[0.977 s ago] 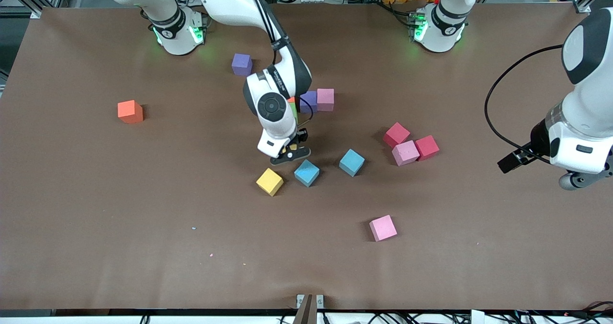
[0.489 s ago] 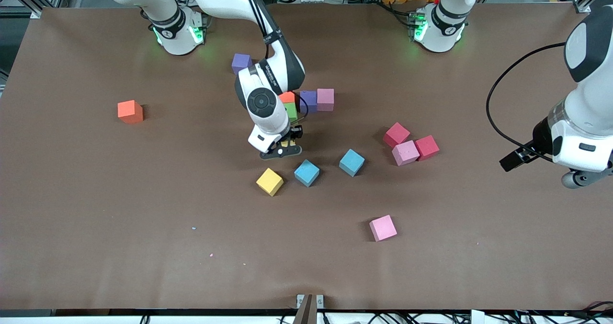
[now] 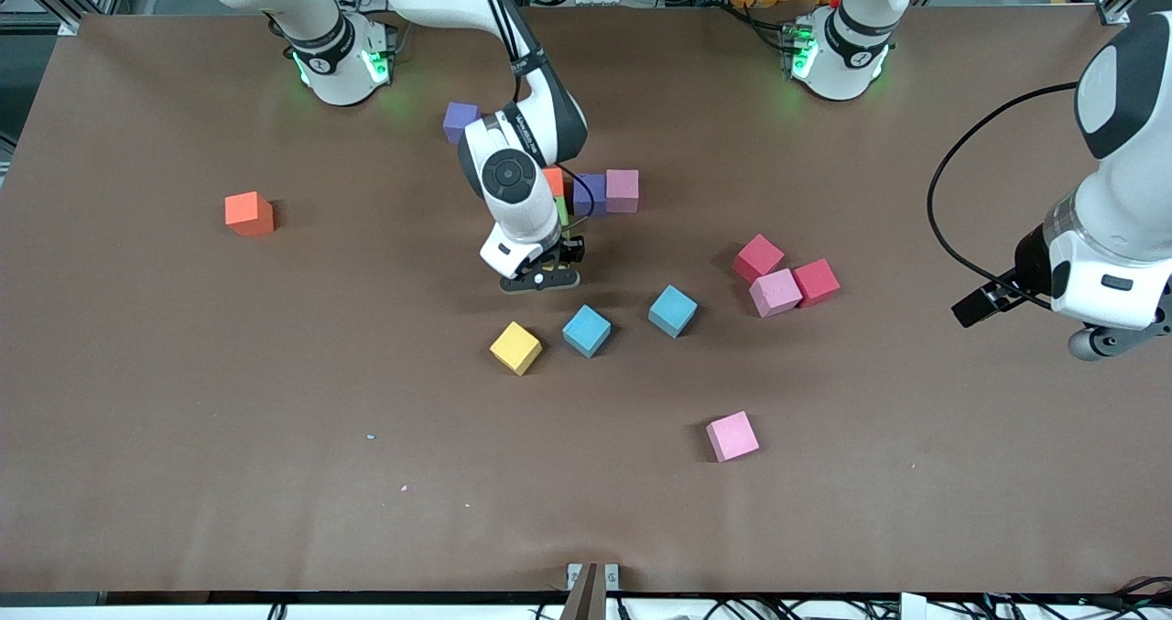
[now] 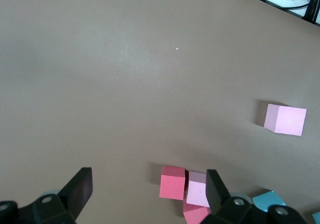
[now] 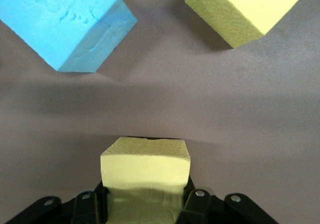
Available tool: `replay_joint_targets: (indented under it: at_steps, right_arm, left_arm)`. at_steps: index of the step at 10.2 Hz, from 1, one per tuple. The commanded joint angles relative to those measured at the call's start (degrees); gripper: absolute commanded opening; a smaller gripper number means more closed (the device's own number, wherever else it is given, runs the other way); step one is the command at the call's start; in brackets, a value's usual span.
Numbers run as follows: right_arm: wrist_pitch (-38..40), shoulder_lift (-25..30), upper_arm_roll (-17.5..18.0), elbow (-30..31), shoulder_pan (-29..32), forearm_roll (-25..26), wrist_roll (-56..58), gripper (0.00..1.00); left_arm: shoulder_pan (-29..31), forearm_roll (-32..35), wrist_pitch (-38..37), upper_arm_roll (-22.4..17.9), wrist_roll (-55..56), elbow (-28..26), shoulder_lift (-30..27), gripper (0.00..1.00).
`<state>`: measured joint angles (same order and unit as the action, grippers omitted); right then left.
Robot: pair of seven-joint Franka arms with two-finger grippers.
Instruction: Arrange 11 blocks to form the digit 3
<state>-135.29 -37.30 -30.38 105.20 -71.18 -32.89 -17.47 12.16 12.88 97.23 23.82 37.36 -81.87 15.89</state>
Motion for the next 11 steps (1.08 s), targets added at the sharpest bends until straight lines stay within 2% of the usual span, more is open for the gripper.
replay_joint_targets:
  at_steps: [1, 4, 11]
  right_arm:
    - [-0.7, 4.2, -0.5, 4.0, -0.5, -0.5, -0.3, 0.00]
    - [-4.5, 5.1, -1.1, 7.4, -2.5, -0.5, -0.9, 0.00]
    - [-4.7, 5.1, -1.2, 7.4, -3.6, -0.5, -4.8, 0.00]
  left_arm:
    - [0.8, -1.3, -0.5, 0.4, -1.4, -0.6, -0.7, 1.00]
    - [0.8, -1.3, -0.4, 0.4, -1.4, -0.6, -0.6, 1.00]
    - [0.8, -1.3, -0.4, 0.4, -1.4, -0.6, -0.6, 1.00]
